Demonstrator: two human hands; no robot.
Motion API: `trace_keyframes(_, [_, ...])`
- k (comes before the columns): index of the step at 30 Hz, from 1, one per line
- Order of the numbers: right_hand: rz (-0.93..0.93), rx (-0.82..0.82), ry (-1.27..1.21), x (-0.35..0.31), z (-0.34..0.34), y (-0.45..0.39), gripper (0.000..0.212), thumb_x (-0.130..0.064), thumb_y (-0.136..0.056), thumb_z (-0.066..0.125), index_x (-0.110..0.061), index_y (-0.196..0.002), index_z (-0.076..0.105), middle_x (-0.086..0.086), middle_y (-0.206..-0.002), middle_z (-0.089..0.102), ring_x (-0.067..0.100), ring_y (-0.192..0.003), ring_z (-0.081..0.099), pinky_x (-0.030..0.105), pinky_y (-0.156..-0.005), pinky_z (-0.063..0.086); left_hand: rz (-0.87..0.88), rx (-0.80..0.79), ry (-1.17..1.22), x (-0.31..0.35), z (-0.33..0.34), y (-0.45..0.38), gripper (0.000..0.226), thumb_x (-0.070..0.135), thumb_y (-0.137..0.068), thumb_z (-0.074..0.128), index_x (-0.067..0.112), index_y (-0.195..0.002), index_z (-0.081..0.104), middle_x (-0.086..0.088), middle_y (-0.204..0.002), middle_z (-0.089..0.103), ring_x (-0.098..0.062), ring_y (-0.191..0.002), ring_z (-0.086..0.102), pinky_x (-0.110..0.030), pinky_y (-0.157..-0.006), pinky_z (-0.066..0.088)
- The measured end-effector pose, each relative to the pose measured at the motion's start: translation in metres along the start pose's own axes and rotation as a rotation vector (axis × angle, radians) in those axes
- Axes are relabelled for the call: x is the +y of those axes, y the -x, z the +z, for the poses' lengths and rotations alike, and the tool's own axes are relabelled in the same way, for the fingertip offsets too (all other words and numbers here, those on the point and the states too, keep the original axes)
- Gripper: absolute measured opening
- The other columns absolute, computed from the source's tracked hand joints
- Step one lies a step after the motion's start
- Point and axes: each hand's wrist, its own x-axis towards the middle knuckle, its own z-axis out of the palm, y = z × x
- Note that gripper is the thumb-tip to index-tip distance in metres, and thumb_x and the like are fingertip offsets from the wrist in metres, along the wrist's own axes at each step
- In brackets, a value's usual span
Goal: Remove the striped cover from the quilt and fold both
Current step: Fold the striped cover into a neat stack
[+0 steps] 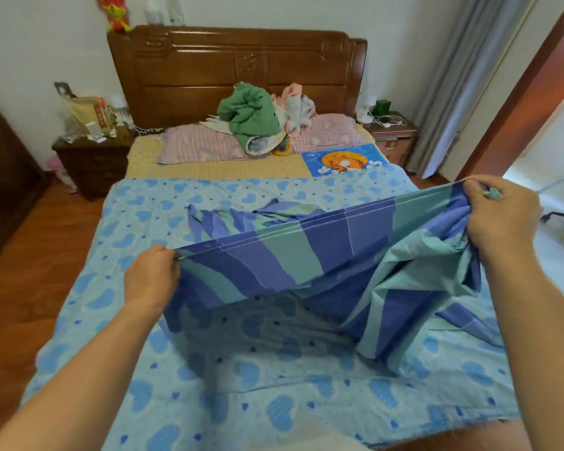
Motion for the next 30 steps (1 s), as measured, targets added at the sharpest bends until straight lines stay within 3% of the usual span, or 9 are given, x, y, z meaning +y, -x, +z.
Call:
trace_keyframes(4, [0.065,-0.047,0.179,0.04,0.005,-0.002,0.025,-0.027,-0.094,0.06,-0.014,-0.108,0.075,0.02,-0.107,0.071,0.039,-0.101,0.063,0.046,-0.089,0.05,0.198,-0.021,-0.026,0.004,0.001,-0.014,0.011,0.011,-0.083,0.061,0.013,-0.075,0.068,-0.013,-0.084,0.062,-0.041,-0.076,0.064,-0.04,-0.056,0.045])
trace_keyframes(6, [0.133,-0.06,0.297,0.07,0.0,-0.004,0.026,-0.03,-0.096,0.058,-0.012,-0.108,0.074,0.024,-0.106,0.069,0.043,-0.099,0.062,0.044,-0.085,0.049,0.527,-0.089,-0.013,0.001,0.011,-0.009,0.014,0.016,-0.082,0.056,0.012,-0.072,0.066,-0.011,-0.08,0.062,-0.037,-0.071,0.065,-0.037,-0.053,0.046])
trace_keyframes(9, [0.122,-0.152,0.41,0.114,-0.013,-0.001,0.029,-0.026,-0.091,0.052,-0.01,-0.075,0.07,0.018,-0.079,0.065,0.039,-0.081,0.06,0.036,-0.064,0.041,0.88,-0.21,0.002,-0.007,0.033,0.023,0.021,0.034,-0.082,0.05,0.019,-0.07,0.059,-0.001,-0.075,0.058,-0.028,-0.067,0.063,-0.033,-0.053,0.05])
trace_keyframes(11, [0.068,-0.468,0.611,0.141,-0.01,0.015,0.032,-0.023,-0.087,0.047,-0.019,-0.056,0.053,0.009,-0.069,0.06,0.031,-0.076,0.058,0.031,-0.055,0.032,0.893,-0.237,-0.037,-0.009,0.054,0.037,0.027,0.043,-0.086,0.051,0.022,-0.073,0.061,0.003,-0.076,0.059,-0.022,-0.071,0.064,-0.03,-0.055,0.049])
trace_keyframes(14, [0.176,-0.978,0.829,0.176,0.003,0.053,0.02,-0.022,-0.095,0.058,-0.023,-0.081,0.072,0.012,-0.107,0.071,0.03,-0.101,0.064,0.033,-0.079,0.048,0.701,-0.517,-0.343,-0.009,0.073,0.038,0.031,0.05,-0.091,0.05,0.024,-0.099,0.065,0.004,-0.103,0.063,-0.019,-0.1,0.066,-0.029,-0.072,0.049])
trace_keyframes(18, [0.05,-0.594,0.711,0.201,0.005,0.082,0.018,-0.023,-0.097,0.058,-0.019,-0.096,0.075,0.016,-0.105,0.073,0.039,-0.094,0.066,0.043,-0.079,0.053,0.603,-0.5,-0.316,-0.002,0.081,0.032,0.013,0.026,-0.095,0.051,0.024,-0.099,0.062,0.001,-0.107,0.061,-0.024,-0.098,0.066,-0.035,-0.074,0.048])
trace_keyframes(24, [0.143,-0.926,0.918,0.243,-0.022,0.113,0.021,-0.026,-0.1,0.055,-0.019,-0.098,0.075,0.013,-0.114,0.071,0.034,-0.101,0.064,0.036,-0.081,0.049,0.788,-0.501,-0.242,-0.022,0.081,0.031,0.024,0.043,-0.097,0.044,0.025,-0.1,0.061,0.005,-0.101,0.062,-0.019,-0.096,0.064,-0.035,-0.078,0.05])
trace_keyframes(27, [0.229,-0.761,0.793,0.26,-0.031,0.129,0.024,-0.022,-0.098,0.057,-0.015,-0.083,0.075,0.016,-0.102,0.072,0.037,-0.093,0.064,0.035,-0.069,0.042,0.851,-0.364,-0.006,-0.013,0.081,0.045,0.05,0.06,-0.096,0.033,0.023,-0.08,0.062,0.008,-0.084,0.06,-0.016,-0.081,0.062,-0.031,-0.064,0.05])
trace_keyframes(30, [0.327,-0.697,0.686,0.267,-0.03,0.135,0.038,-0.019,-0.097,0.057,-0.019,-0.059,0.061,0.017,-0.082,0.069,0.035,-0.078,0.061,0.034,-0.06,0.034,0.709,-0.296,0.332,-0.002,0.083,0.049,0.039,0.043,-0.097,0.054,0.018,-0.072,0.069,0.008,-0.086,0.065,-0.015,-0.08,0.064,-0.034,-0.069,0.053])
